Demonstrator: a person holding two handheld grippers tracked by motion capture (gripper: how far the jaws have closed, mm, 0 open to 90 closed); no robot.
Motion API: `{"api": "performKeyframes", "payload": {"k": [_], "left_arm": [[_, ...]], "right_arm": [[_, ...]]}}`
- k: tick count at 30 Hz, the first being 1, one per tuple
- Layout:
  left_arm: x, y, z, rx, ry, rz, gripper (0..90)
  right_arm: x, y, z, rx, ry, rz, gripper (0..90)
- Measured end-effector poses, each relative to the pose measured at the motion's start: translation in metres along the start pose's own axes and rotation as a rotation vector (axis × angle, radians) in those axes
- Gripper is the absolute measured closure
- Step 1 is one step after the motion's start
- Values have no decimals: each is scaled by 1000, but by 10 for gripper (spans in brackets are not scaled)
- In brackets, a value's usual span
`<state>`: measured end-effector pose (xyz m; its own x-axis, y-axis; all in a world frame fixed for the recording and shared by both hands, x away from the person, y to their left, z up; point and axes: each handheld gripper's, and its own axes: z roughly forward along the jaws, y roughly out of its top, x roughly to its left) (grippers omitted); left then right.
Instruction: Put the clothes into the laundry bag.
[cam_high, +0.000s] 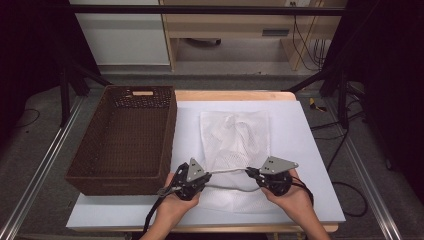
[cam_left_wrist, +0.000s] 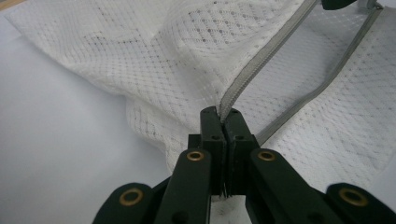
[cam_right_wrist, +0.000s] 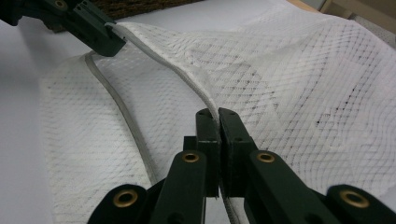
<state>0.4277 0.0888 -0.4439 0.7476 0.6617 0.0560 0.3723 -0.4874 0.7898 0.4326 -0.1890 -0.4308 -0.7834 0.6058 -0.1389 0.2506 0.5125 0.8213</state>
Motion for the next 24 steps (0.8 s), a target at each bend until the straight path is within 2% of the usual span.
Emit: {"api": "performKeyframes", "payload": {"k": [11, 24], "left_arm": [[-1, -6, 3, 15, -2, 2, 885], [-2, -14, 11, 73, -11, 17, 874]], "right_arm": [[3, -7, 3, 15, 5, -14, 878], [6, -18, 13, 73, 16, -41, 865]]}}
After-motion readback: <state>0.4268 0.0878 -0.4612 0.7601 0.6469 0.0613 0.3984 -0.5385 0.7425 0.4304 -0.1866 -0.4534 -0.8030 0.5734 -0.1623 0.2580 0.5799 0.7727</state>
